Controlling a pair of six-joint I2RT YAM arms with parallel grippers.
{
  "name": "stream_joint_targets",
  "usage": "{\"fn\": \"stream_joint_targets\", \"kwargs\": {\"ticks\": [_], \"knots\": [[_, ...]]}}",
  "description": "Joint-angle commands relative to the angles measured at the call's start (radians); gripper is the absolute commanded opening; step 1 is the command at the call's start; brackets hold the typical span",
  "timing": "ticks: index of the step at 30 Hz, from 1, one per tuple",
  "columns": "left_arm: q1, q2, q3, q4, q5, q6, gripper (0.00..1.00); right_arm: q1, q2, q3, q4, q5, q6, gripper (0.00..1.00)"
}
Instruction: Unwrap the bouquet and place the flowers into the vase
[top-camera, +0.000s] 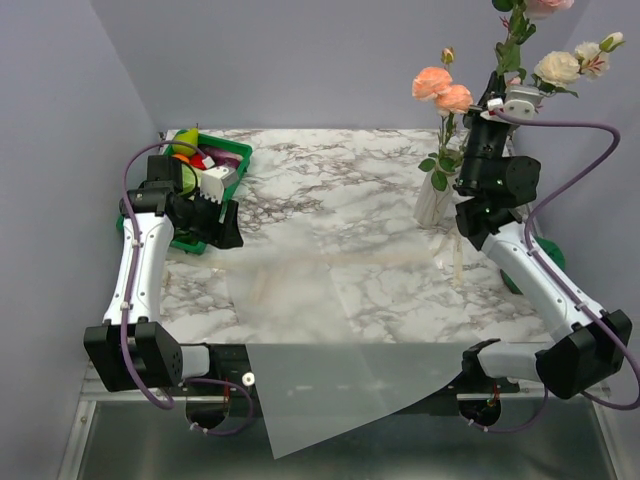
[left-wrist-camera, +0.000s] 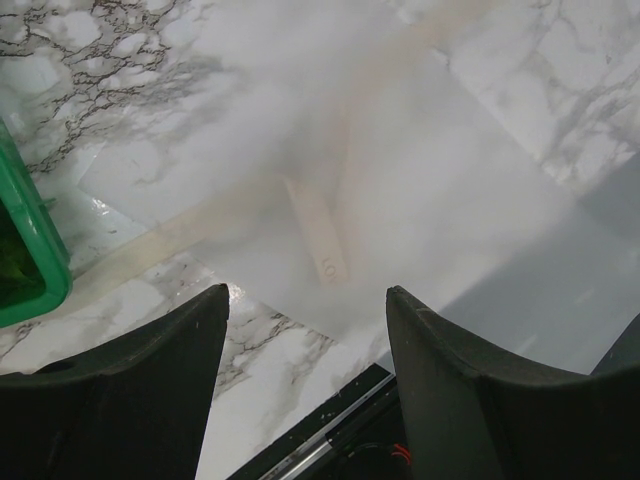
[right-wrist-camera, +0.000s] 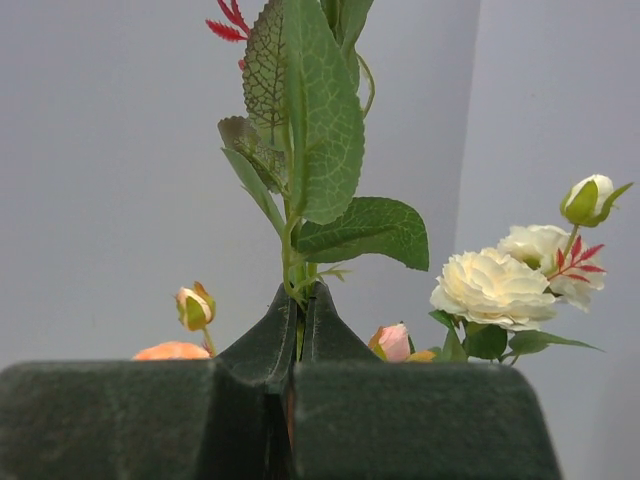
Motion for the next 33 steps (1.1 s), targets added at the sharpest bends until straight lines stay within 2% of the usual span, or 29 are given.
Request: {"fn": "stream_joint_targets", "kwargs": {"ticks": [1,8,18,27,29,30,32,33], "knots": [[0.008,0.019,0.043,-0.014,0.02,0.008,0.73,-0.026,0.031,-0.023,0.106,0.036,0.018,0.01],[0.011,0.027,0.042,-0.013,0.0,0.016,0.73,-0.056,0.069,-0.042,0.129,0.021,0.044,0.01],[0.016,0.039,0.042,-0.009,0.003,0.018,0.73,-0.064,0.082,-0.08,0.075,0.016,0.148,0.01],[0.019,0.021,0.017,-0.002,0.003,0.021,0.73,-0.066,0.074,-0.118,0.064,0.005,0.136,0.01],[0.021,0.019,0.014,-0.003,0.005,0.021,0.73,-0.064,0.068,-0.12,0.032,0.001,0.142,0.07],[0.021,0.019,0.014,-0.003,0.006,0.021,0.73,-0.062,0.062,-0.114,0.014,-0.007,0.159,0.21],[0.021,0.016,0.016,-0.005,0.009,0.021,0.73,-0.064,0.037,-0.108,-0.046,-0.033,0.176,0.41],[0.021,0.016,0.017,-0.006,0.012,0.021,0.73,-0.061,0.03,-0.105,-0.064,-0.036,0.193,0.59]]}}
